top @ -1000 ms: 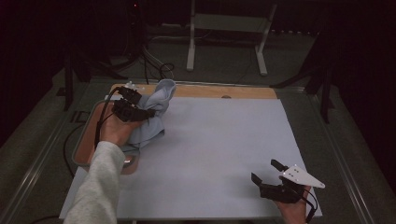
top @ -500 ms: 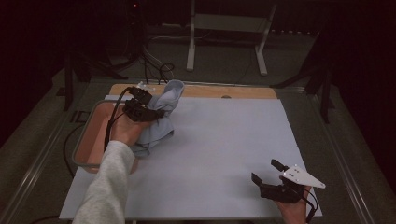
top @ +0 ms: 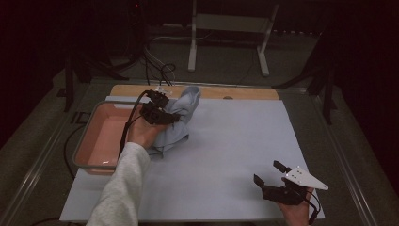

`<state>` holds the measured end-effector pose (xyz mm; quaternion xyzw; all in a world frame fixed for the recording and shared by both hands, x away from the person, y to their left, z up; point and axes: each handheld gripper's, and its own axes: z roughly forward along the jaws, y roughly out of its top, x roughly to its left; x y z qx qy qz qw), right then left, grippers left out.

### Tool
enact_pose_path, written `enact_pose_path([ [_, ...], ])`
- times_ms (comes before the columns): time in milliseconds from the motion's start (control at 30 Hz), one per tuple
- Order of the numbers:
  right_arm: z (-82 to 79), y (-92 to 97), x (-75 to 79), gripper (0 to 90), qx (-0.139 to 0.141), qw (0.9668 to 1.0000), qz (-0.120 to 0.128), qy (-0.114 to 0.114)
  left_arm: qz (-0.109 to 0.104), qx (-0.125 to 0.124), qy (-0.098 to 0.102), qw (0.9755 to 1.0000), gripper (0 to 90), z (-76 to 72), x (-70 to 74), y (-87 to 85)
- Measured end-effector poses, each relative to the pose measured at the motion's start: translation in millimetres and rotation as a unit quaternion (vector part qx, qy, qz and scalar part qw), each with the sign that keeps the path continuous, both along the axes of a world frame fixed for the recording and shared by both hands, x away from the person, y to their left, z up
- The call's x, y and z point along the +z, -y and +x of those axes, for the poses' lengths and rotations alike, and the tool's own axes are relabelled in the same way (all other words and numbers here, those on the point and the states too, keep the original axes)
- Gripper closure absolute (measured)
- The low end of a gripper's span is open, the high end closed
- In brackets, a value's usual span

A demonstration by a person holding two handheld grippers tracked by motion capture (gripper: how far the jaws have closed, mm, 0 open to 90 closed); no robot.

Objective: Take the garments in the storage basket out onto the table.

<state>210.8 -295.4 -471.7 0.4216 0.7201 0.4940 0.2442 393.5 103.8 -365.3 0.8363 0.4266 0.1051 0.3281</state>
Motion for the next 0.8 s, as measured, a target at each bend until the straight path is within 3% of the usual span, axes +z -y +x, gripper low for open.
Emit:
enact_pose_path([
  [67, 0.0, 0.1, 0.0, 8.6, 0.0, 1.0, 0.0, 0.0, 0.011, -0.003, -0.004, 0.9999, 65.8, 0.7, -5.9, 7.0],
  [333, 0.2, 0.0, 0.1, 8.7, 0.0, 1.0, 0.0, 0.0, 0.016, -0.005, -0.02, 0.9997, 65.5, 2.8, -21.3, 22.3],
  [800, 0.1, -0.1, 0.1, 8.6, 0.001, 1.0, 0.0, 0.0, 0.009, -0.001, -0.031, 0.9995, 65.0, 4.9, -34.3, 39.1],
])
